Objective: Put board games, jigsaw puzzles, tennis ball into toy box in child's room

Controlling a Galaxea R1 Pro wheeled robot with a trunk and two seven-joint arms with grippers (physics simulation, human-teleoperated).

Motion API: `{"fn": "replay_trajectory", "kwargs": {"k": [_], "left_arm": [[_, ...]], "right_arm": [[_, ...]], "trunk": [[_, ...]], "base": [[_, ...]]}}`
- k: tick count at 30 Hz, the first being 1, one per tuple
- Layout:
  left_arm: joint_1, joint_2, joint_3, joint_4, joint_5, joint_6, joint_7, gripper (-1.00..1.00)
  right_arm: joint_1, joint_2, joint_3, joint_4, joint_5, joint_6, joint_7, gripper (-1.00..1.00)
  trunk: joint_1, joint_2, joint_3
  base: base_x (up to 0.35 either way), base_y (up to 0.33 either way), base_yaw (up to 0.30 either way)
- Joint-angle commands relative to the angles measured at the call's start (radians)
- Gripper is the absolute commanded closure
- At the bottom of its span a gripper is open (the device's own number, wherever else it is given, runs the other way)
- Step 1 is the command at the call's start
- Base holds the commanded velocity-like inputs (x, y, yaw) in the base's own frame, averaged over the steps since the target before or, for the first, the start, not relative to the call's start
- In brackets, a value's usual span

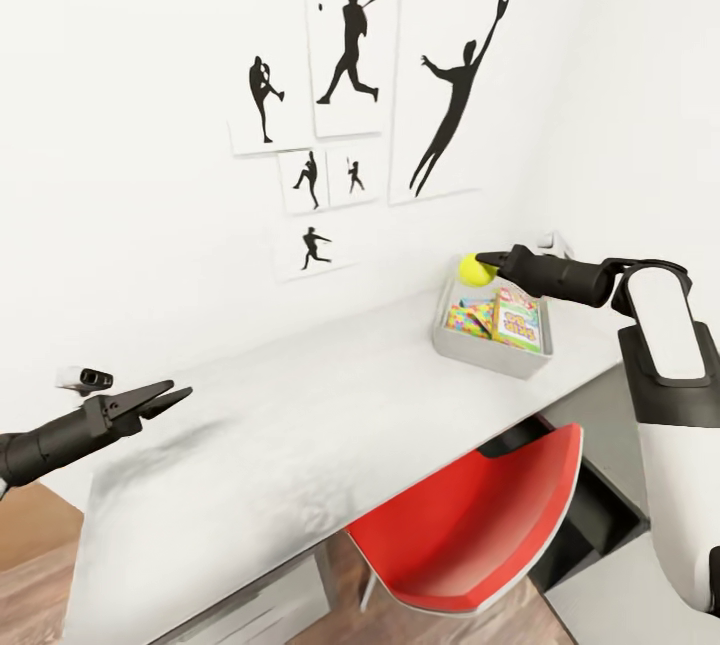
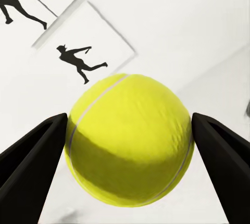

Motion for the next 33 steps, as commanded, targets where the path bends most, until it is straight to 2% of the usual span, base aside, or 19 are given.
{"fn": "replay_trajectory", "kwargs": {"k": [1,8,11,14,19,26,33], "left_arm": [[-0.001,-0.001,0.0,0.0,0.0,0.005,-0.002,-1.0],[-0.001,-0.009,-0.001,-0.002,0.0,0.005,-0.001,-1.0],[-0.001,-0.02,-0.001,-0.002,0.0,0.005,0.0,-1.0],[-0.001,-0.023,-0.001,-0.002,0.0,0.005,-0.001,-1.0],[-0.001,-0.025,-0.001,-0.002,0.0,0.003,-0.002,-1.0],[-0.001,-0.024,-0.001,-0.002,0.0,0.004,-0.002,-1.0],[-0.001,-0.024,-0.001,-0.002,0.0,0.005,-0.003,-1.0]], "right_arm": [[-0.001,0.0,0.001,0.0,-0.009,0.003,-0.011,1.0],[-0.001,0.012,0.01,0.002,-0.001,0.003,-0.027,1.0],[-0.001,0.015,0.055,0.003,0.001,0.003,-0.082,1.0],[-0.001,0.016,0.072,0.003,-0.001,0.003,-0.113,1.0],[-0.001,0.016,0.077,0.003,0.001,0.003,-0.124,1.0],[-0.001,0.015,0.078,0.001,0.001,0.003,-0.125,1.0],[-0.001,0.016,0.082,0.001,0.002,0.003,-0.126,1.0]], "trunk": [[0.001,-0.002,-0.001],[0.001,-0.002,0.01],[0.001,-0.002,0.012],[0.001,-0.002,0.013],[0.001,-0.002,0.013],[0.001,-0.002,0.013],[0.001,-0.002,0.013]], "base": [[0.167,-0.259,-0.166],[0.169,-0.137,0.061],[0.175,-0.099,0.127],[0.099,-0.177,0.034],[0.018,-0.06,0.005],[0.001,-0.223,0.0],[0.0,-0.01,0.0]]}}
